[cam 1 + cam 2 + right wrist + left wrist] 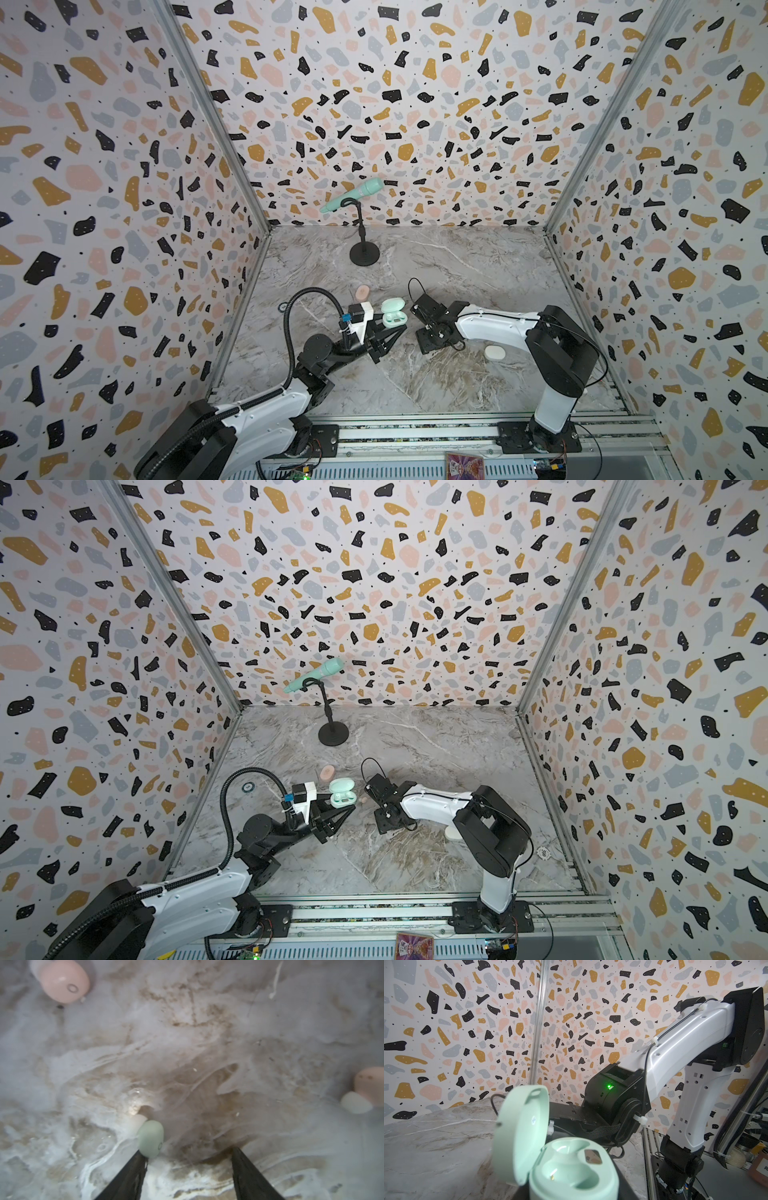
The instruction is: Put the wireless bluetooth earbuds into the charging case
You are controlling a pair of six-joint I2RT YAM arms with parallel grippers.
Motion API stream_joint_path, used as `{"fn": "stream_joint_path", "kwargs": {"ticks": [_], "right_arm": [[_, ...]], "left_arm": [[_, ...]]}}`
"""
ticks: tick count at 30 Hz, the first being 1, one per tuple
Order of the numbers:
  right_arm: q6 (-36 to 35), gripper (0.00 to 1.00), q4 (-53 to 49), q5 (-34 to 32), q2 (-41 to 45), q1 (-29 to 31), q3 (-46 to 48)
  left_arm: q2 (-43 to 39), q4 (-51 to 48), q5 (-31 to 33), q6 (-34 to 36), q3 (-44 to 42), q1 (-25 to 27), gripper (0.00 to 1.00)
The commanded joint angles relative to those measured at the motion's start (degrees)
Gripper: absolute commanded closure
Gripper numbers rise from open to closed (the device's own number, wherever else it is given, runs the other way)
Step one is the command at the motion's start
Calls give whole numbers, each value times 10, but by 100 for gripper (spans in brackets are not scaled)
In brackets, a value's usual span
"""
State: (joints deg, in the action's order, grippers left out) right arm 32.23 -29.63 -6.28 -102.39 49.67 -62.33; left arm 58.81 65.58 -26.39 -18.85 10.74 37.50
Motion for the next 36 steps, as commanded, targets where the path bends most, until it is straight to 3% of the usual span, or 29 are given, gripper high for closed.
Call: {"fn": "stream_joint_path", "kwargs": {"ticks": [1,25,36], "right_arm": [[-11,33,-43,-37,1,-1,-16],[-44,33,-28,-41,-32,-18,-53],[-15,33,-43,9,10,-48,-65]], "left_arm": [[-7,26,6,8,-4,-4,70],[-14,20,9,8,-6,-5,70],[-18,17,14,8,-9,-5,70]]}}
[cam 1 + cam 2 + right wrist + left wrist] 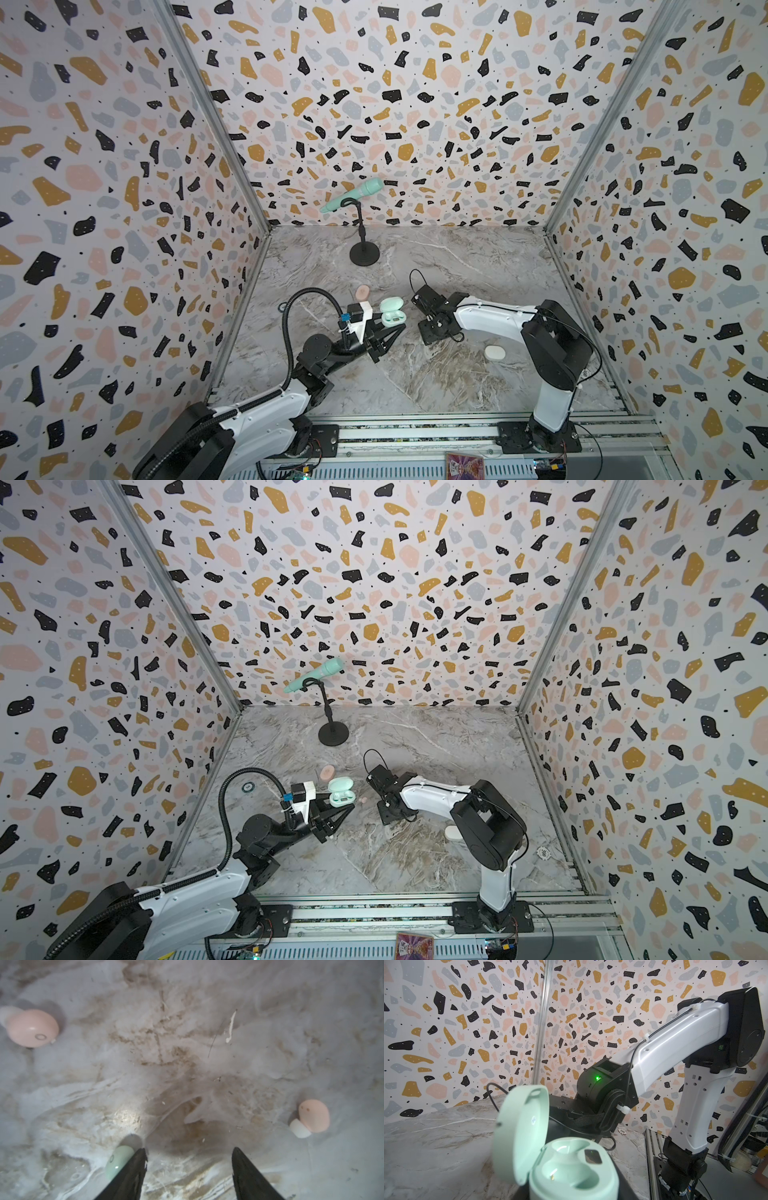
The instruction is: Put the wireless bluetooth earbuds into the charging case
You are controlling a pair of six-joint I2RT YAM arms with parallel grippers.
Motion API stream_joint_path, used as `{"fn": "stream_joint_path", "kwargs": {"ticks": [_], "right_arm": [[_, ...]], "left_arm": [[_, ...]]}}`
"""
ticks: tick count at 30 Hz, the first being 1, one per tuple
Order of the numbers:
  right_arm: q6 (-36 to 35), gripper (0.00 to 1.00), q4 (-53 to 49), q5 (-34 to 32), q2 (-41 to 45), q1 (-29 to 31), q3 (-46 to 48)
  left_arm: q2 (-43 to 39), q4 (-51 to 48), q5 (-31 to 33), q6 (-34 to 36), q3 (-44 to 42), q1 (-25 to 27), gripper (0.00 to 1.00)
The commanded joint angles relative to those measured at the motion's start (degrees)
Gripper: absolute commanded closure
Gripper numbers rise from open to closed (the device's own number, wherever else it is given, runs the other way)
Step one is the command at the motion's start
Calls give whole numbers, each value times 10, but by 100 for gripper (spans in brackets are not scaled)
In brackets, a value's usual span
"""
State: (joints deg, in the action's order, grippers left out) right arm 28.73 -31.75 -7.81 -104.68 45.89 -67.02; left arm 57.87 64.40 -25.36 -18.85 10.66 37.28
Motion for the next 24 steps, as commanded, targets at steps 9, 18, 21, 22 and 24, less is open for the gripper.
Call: {"fn": "stream_joint_path", "kwargs": {"ticks": [9,18,21,22,24], "right_arm": [[130,42,14,102,60,-1,-8],[187,59,28,90,29,16,-16],[187,61,27,91,16,17,-24],[187,62,27,91,11,17,-28],[187,64,26,94,4,17,-30]], "left_arm": [[-14,25,7,10,-11,-3,70],[-14,25,8,11,-13,-3,70],[-15,26,9,11,-14,-3,71],[-15,27,9,11,-15,-3,71],[-18,26,10,12,-16,-3,71]]}}
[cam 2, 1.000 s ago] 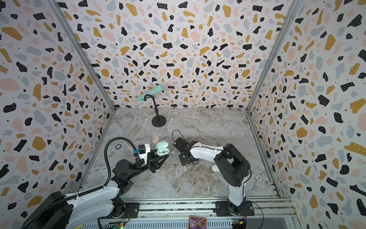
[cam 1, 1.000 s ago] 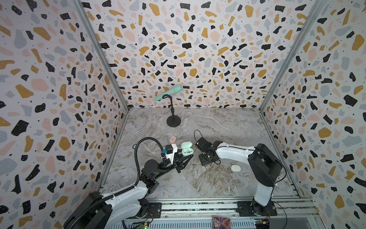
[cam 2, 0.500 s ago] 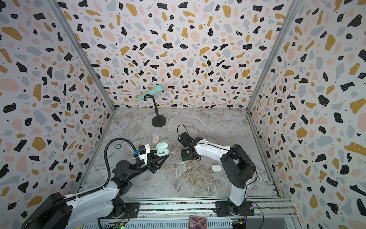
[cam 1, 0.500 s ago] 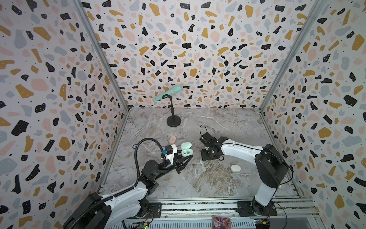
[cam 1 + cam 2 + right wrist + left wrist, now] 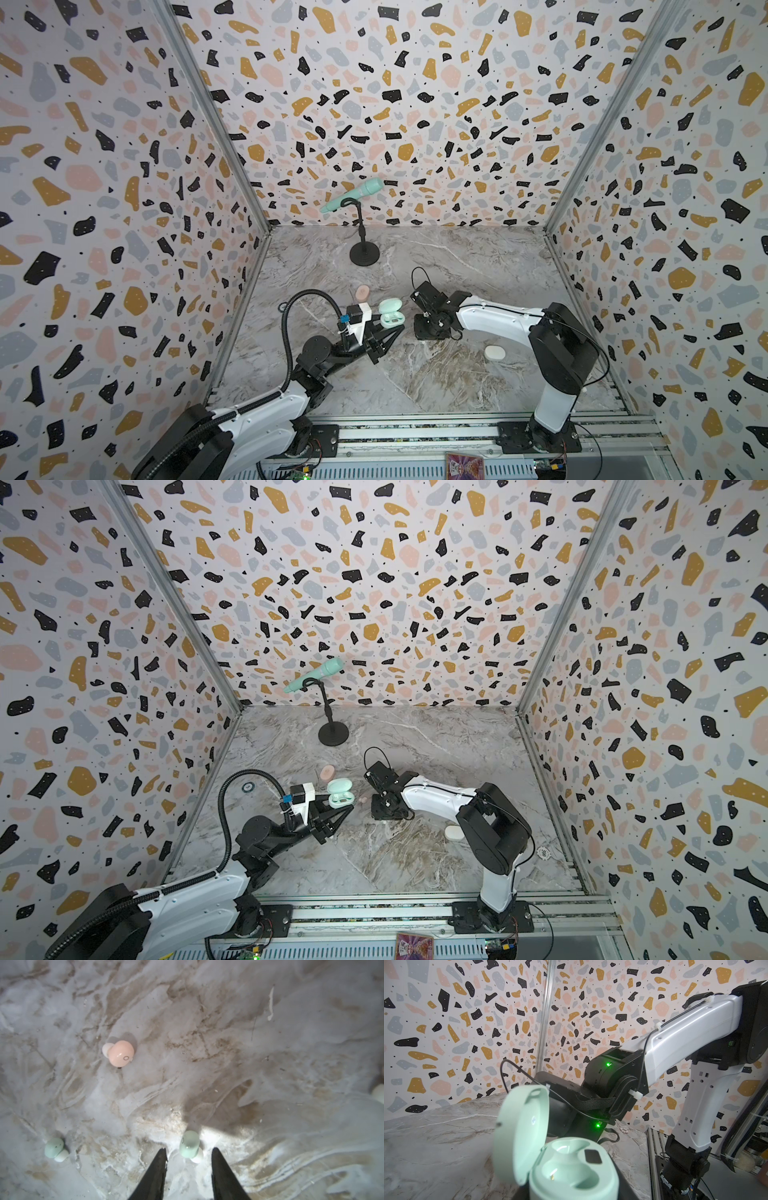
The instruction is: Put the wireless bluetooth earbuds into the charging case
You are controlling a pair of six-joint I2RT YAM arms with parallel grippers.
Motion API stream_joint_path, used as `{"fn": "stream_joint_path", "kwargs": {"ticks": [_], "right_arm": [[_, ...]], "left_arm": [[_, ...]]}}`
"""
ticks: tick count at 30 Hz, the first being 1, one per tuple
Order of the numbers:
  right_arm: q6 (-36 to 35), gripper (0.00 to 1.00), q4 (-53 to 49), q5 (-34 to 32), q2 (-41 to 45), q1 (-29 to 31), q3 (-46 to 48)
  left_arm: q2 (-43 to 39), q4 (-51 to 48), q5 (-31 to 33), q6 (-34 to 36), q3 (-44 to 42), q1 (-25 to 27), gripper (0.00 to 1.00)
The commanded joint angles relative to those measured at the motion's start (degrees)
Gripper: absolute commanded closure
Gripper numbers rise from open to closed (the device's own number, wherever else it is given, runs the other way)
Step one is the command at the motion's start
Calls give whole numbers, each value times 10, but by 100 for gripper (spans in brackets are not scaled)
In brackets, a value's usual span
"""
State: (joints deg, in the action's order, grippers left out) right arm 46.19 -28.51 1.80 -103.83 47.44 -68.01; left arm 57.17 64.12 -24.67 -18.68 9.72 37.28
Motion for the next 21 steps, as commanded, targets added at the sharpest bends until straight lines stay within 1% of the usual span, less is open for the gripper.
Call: {"fn": "stream_joint_path", "kwargs": {"ticks": [1,21], "right_arm": [[12,64,-7,-2,-6,1,-21],[10,70,-11,5,-38,9,-20]], "left_arm": [[-12,29,4,9,-7,-3,71],[-12,29,6,9,-9,-4,71]]}}
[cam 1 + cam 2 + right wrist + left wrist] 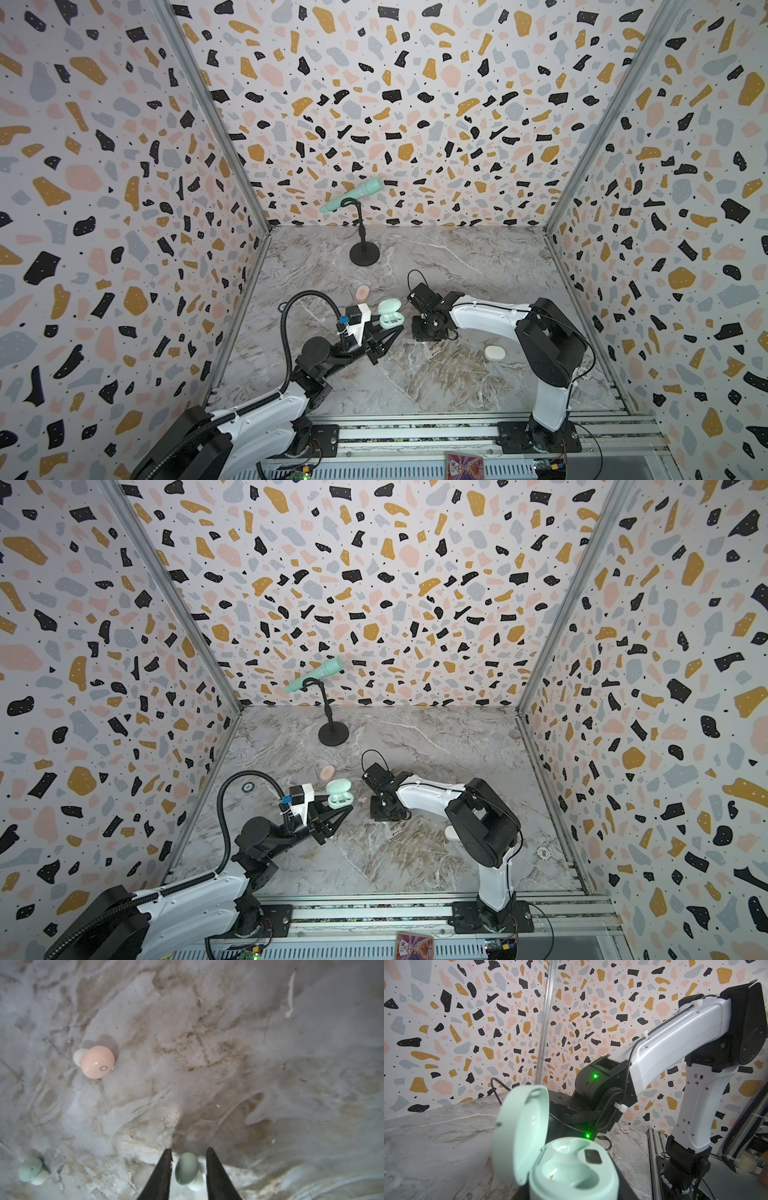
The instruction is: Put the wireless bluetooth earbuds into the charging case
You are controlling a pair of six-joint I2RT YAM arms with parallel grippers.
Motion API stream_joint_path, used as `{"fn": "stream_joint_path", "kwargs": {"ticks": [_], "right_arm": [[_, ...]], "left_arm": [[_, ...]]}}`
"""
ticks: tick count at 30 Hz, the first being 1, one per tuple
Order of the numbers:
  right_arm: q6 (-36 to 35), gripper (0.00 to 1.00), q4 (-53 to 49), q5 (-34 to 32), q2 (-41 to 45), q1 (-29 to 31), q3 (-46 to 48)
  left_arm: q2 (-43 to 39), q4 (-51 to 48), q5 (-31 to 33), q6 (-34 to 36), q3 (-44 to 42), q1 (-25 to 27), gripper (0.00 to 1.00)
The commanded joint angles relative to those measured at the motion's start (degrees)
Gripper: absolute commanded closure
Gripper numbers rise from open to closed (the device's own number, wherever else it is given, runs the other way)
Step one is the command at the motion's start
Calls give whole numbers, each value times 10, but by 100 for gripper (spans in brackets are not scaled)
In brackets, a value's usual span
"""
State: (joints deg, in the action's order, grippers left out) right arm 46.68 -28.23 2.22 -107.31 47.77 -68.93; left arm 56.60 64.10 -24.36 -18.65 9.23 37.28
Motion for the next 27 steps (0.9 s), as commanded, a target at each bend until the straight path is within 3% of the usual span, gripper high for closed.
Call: {"fn": "stream_joint_path", "kwargs": {"ticks": [1,17,27], "right_arm": [[6,71,-19,-1,-5,7,-12],[-17,82,-50,-21,-11,10,-1],[-24,83,-30,-9,49,-5,13]], "left_arm": [[-6,29,3,9,-5,-4,71],[-7,27,4,10,-4,-5,71],[3,20,-3,13,7,-4,71]]}}
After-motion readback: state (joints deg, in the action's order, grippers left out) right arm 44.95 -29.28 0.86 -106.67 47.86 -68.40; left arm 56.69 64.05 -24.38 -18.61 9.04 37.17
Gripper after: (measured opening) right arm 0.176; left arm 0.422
